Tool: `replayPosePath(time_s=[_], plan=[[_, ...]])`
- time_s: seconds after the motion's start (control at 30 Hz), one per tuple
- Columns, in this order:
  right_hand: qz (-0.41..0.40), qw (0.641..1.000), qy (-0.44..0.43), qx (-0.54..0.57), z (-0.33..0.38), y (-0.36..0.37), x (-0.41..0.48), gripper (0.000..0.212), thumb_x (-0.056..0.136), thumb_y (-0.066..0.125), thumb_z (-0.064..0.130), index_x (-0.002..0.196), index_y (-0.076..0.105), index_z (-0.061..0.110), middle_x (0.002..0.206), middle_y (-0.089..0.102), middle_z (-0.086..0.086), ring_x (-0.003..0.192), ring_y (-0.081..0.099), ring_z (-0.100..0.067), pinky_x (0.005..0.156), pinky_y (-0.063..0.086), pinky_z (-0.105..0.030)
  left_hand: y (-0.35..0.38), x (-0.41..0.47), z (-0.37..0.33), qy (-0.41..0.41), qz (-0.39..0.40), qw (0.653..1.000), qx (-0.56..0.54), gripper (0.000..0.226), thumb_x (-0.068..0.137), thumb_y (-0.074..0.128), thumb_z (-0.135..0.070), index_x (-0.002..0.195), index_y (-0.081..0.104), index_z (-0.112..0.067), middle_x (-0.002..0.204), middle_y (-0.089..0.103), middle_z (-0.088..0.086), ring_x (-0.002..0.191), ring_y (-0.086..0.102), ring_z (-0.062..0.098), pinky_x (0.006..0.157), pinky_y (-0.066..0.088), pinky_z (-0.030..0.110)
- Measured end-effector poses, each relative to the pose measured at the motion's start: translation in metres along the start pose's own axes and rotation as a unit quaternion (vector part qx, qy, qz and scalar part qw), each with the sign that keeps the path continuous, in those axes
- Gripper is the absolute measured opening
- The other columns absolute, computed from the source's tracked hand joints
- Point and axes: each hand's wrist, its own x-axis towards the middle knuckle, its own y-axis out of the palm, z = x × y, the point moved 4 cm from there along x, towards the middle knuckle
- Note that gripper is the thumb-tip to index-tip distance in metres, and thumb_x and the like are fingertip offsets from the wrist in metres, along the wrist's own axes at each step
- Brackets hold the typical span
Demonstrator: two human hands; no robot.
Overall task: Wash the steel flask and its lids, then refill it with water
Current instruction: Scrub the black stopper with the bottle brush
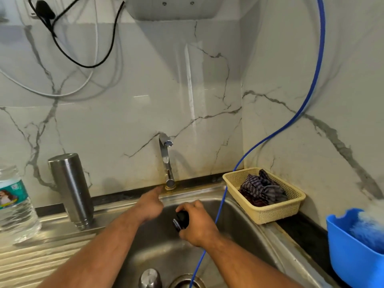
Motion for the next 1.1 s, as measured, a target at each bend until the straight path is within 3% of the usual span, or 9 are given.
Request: replayPosePath(time_s=[0.2,0.33,0.4,0.53,0.63,0.77,0.87,1.0,1.1], plan=[[-0.075,0.978,-0.194,0.002,0.044,-0.030,-0.017,0.060,0.082,0.074,0.004,0.133,0.057,0.031,0.136,0.034,0.011,0.123,0.051,-0.010,0.109,0.046,-0.023,-0.005,-0.081,-0.006,0.059,-0.012,0.986,-0.153,0.041,0.099,0.065,-0.033,0.138,0.057,-0.024,0.129,0.066,-0.004,0.115,0.061,0.009,0.092,0.048,0.027],[0.014,0.961,-0.274,-0.040,0.074,-0.031,-0.045,0.061,0.081,0.078,0.005,0.134,0.059,0.029,0.135,0.043,0.004,0.120,0.056,-0.017,0.103,0.051,-0.036,-0.010,-0.117,-0.013,0.049,-0.032,0.958,-0.281,0.012,0.097,0.065,-0.008,0.106,0.068,-0.016,0.094,0.075,0.003,0.077,0.071,0.005,0.062,0.053,0.018],[0.047,0.954,-0.288,-0.062,0.091,-0.028,-0.056,0.059,0.080,0.080,0.008,0.133,0.062,0.024,0.129,0.049,-0.004,0.114,0.059,-0.025,0.098,0.053,-0.043,-0.003,-0.121,0.000,0.016,-0.068,0.951,-0.302,0.015,0.096,0.063,0.002,0.095,0.071,-0.011,0.086,0.076,0.014,0.077,0.073,0.020,0.065,0.055,0.029],[0.105,0.946,-0.227,-0.207,0.111,-0.037,-0.084,0.060,0.086,0.077,0.019,0.141,0.055,0.030,0.131,0.053,-0.005,0.119,0.057,-0.030,0.091,0.054,-0.044,0.015,-0.130,0.014,-0.037,-0.032,0.958,-0.283,0.010,0.092,0.070,-0.002,0.085,0.072,0.004,0.062,0.069,0.018,0.058,0.061,0.027,0.062,0.047,0.034],[0.129,0.926,-0.209,-0.288,0.118,-0.078,-0.110,0.052,0.091,0.072,0.019,0.141,0.057,0.022,0.132,0.062,-0.008,0.120,0.058,-0.029,0.092,0.052,-0.040,0.018,-0.138,0.003,-0.023,0.025,0.969,-0.244,0.022,0.088,0.078,-0.022,0.080,0.076,-0.002,0.070,0.073,0.020,0.062,0.063,0.025,0.062,0.052,0.032],[0.170,0.853,-0.131,-0.476,0.114,-0.174,-0.145,0.037,0.097,0.064,0.024,0.133,0.064,0.019,0.127,0.067,-0.005,0.116,0.061,-0.024,0.077,0.038,-0.027,0.025,-0.145,-0.012,0.006,0.057,0.961,-0.270,0.038,0.084,0.077,-0.044,0.090,0.078,-0.006,0.079,0.076,0.016,0.071,0.069,0.022,0.076,0.052,0.034],[0.197,0.780,0.008,-0.594,0.096,-0.250,-0.161,0.030,0.096,0.065,0.022,0.126,0.067,0.018,0.121,0.069,-0.007,0.112,0.063,-0.026,0.080,0.047,-0.031,0.040,-0.151,-0.022,0.010,0.114,0.936,-0.334,0.055,0.090,0.064,-0.050,0.099,0.074,0.003,0.091,0.075,0.026,0.087,0.072,0.036,0.080,0.056,0.036],[0.227,0.717,0.120,-0.648,0.064,-0.301,-0.176,0.053,0.088,0.080,0.020,0.136,0.058,0.020,0.130,0.063,-0.002,0.119,0.058,-0.022,0.089,0.046,-0.031,0.046,-0.165,-0.037,0.039,0.144,0.924,-0.353,0.048,0.093,0.060,-0.051,0.113,0.066,-0.007,0.093,0.069,0.024,0.072,0.069,0.032,0.060,0.059,0.036],[0.249,0.658,0.141,-0.696,0.047,-0.305,-0.181,0.072,0.082,0.085,0.032,0.145,0.050,0.029,0.140,0.057,0.001,0.129,0.052,-0.023,0.106,0.042,-0.039,0.051,-0.165,-0.039,0.050,0.149,0.910,-0.383,0.052,0.090,0.059,-0.049,0.121,0.060,-0.007,0.097,0.062,0.021,0.076,0.062,0.030,0.066,0.060,0.038]])
